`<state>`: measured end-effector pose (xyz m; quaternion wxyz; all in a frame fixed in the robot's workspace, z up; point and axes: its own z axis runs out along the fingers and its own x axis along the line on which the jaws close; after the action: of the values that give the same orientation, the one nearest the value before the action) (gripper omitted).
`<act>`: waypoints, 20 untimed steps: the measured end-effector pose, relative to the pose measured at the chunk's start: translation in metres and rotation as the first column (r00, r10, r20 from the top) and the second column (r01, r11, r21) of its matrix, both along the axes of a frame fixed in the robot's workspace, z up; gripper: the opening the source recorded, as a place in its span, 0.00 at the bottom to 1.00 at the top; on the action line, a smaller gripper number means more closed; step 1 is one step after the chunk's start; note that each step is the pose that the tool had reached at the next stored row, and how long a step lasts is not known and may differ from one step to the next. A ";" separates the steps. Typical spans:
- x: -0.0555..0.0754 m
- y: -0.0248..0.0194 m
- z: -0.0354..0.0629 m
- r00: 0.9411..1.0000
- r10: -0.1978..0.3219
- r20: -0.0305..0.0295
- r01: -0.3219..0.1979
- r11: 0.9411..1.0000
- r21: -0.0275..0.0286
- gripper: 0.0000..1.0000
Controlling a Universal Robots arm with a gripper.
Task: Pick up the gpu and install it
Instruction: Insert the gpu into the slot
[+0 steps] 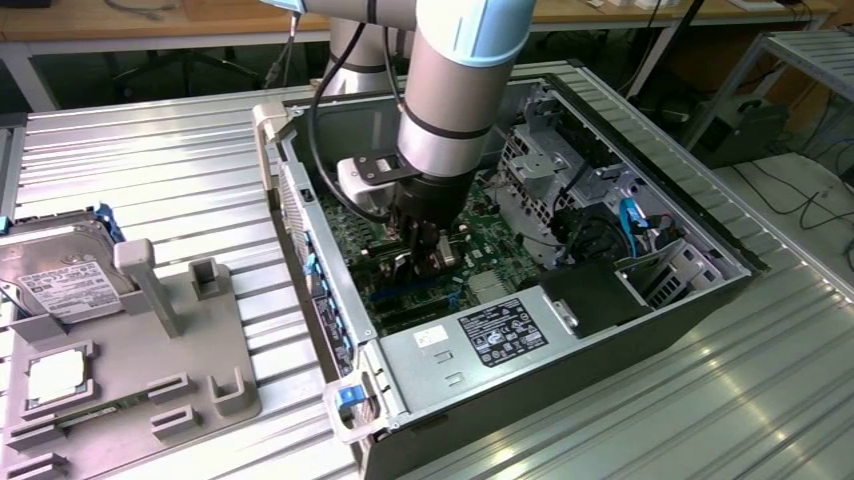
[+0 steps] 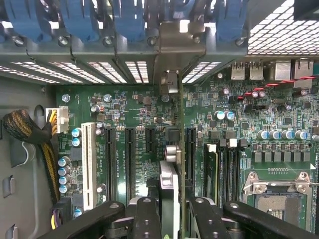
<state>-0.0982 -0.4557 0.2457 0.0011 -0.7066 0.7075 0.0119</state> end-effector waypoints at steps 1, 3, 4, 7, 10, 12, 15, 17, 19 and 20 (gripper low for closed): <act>0.000 0.0000 0.0000 1.000 0.000 0.000 0.000 1.000 0.000 0.28; 0.000 0.0000 0.0000 1.000 0.000 0.001 0.000 1.000 0.000 0.28; 0.000 0.0000 0.0000 1.000 0.000 0.001 0.000 1.000 0.000 0.28; -0.001 0.0000 0.0001 1.000 0.000 0.002 0.000 1.000 0.000 0.28; -0.002 0.0002 -0.0001 1.000 0.000 0.008 0.000 1.000 0.000 0.28; -0.002 0.0002 -0.0001 1.000 0.000 0.011 0.000 1.000 0.000 0.28; -0.002 0.0003 0.0000 1.000 0.000 0.013 0.000 1.000 0.000 0.28; -0.002 0.0004 0.0000 1.000 0.000 0.015 0.000 1.000 0.000 0.28; -0.002 0.0005 0.0000 1.000 0.000 0.016 0.000 1.000 0.000 0.28; -0.002 0.0005 0.0001 1.000 0.000 0.017 0.000 1.000 0.000 0.28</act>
<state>-0.0998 -0.4552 0.2457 0.0069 -0.7067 0.7075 0.0059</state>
